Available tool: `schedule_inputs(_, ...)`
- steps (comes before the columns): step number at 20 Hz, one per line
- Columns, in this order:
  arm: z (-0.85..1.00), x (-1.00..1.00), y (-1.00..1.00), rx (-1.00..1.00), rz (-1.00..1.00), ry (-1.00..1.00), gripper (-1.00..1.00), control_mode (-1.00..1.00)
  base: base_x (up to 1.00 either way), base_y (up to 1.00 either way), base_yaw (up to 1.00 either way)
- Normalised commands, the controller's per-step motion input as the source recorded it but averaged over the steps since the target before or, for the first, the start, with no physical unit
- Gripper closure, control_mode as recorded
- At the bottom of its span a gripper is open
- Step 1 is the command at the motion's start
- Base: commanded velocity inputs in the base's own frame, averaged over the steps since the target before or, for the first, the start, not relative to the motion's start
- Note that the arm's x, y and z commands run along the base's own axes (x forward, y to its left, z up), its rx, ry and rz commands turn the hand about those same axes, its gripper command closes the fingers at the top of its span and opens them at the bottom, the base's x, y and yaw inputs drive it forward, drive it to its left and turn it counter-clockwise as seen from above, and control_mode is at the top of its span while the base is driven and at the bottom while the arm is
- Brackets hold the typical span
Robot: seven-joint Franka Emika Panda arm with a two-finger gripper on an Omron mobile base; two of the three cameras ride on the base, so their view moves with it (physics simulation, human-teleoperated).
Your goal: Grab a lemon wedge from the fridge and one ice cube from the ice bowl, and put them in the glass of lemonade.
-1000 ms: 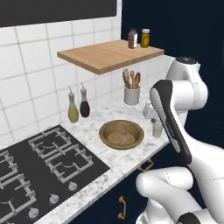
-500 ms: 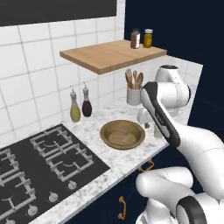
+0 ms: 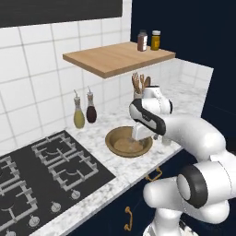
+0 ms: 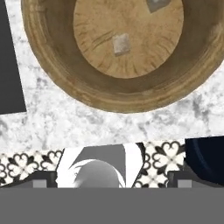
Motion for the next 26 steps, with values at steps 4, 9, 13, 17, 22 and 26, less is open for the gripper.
schedule_inputs(4, -0.25, 0.15, 0.44, -0.10, 0.12, 0.05, -1.00, -1.00, 0.00, 0.00, 0.00)
schedule_inputs(9, -0.05, 0.31, 0.57, -0.07, -0.03, 0.00, -1.00, -1.00, 0.00, 0.00, 0.00)
schedule_inputs(13, -0.40, 0.62, 0.00, 0.14, -0.19, 0.00, -1.00, -1.00, 0.00, 0.00, 0.00)
schedule_inputs(17, -0.42, 0.52, -0.10, 0.10, -0.18, 0.00, -1.00, -1.00, 0.00, 0.00, 0.00)
schedule_inputs(22, -0.04, 0.00, 0.00, 0.00, 0.00, -0.11, -1.00, -1.00, 0.00, 0.00, 0.00)
schedule_inputs(26, -0.06, -0.14, 0.00, 0.00, 0.00, -0.23, -1.00, -1.00, 0.00, 0.00, 0.00)
